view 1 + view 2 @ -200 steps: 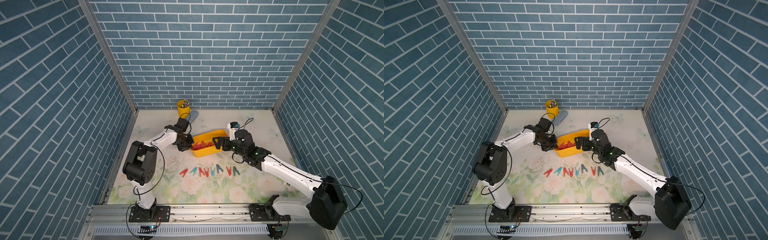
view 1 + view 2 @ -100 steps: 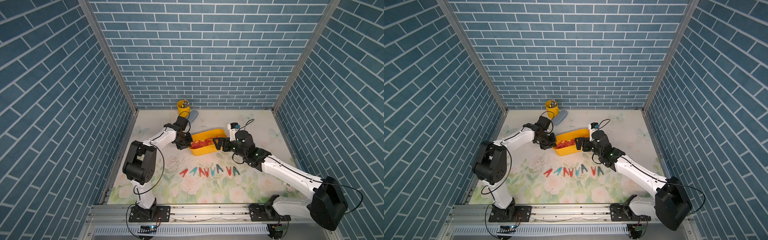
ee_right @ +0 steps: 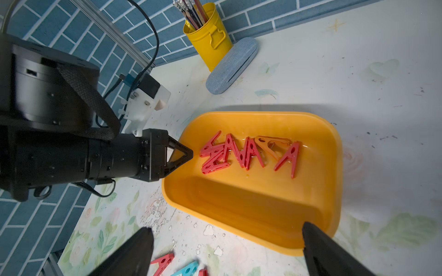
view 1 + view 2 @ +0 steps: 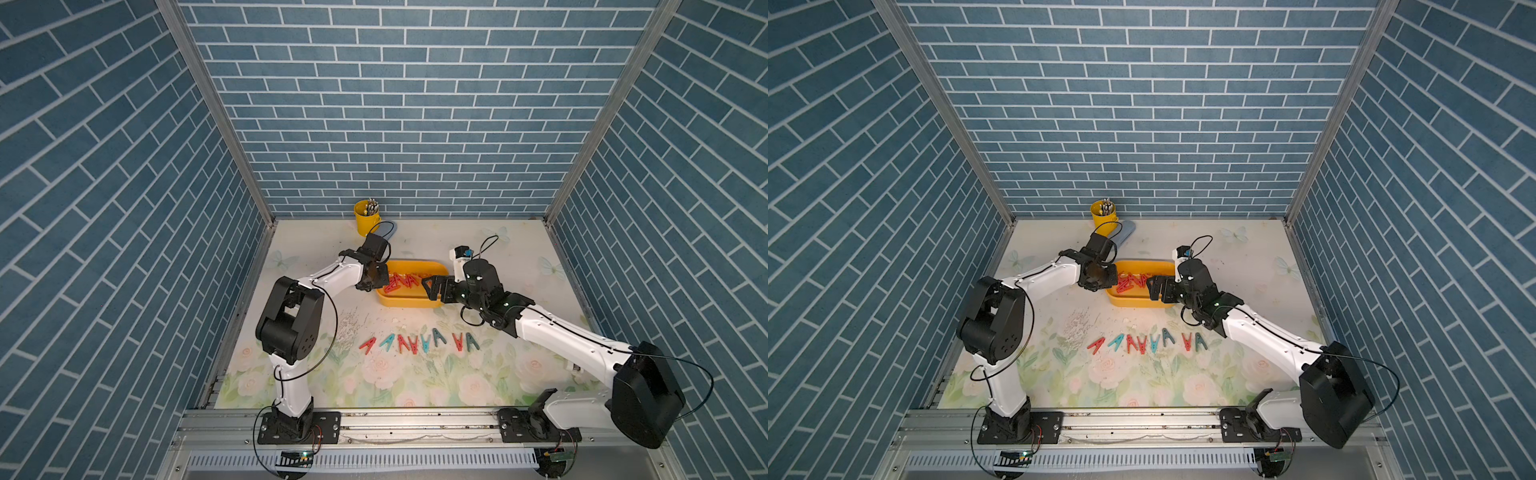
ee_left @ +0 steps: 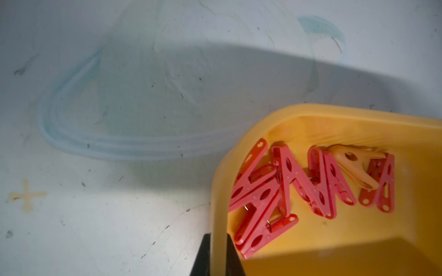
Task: Take the clothespins out of the storage box
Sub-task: Adjust the storage box at the center of the board.
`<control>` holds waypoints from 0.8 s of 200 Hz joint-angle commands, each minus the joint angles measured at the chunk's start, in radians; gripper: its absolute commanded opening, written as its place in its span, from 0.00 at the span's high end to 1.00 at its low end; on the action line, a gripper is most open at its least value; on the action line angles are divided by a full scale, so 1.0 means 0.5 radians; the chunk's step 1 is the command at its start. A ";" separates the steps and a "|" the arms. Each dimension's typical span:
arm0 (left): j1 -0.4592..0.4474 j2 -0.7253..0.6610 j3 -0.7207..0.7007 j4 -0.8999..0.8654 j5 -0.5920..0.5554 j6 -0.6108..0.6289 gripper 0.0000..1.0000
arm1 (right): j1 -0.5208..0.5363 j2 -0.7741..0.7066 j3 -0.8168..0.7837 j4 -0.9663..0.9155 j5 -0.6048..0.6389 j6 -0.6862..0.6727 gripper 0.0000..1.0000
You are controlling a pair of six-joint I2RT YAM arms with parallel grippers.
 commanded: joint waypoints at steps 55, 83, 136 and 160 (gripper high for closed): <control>-0.011 -0.048 -0.086 0.205 -0.037 0.076 0.58 | 0.008 0.253 0.242 -0.203 0.058 -0.089 0.00; -0.012 -0.175 -0.094 0.209 -0.024 0.041 0.44 | 0.008 0.402 0.358 -0.260 0.075 -0.154 0.00; -0.009 -0.526 -0.191 0.213 -0.026 -0.055 0.00 | 0.007 0.736 0.642 -0.373 0.133 -0.361 0.35; -0.007 -0.700 -0.270 0.251 -0.040 -0.101 0.00 | 0.005 0.880 0.749 -0.428 0.160 -0.439 0.54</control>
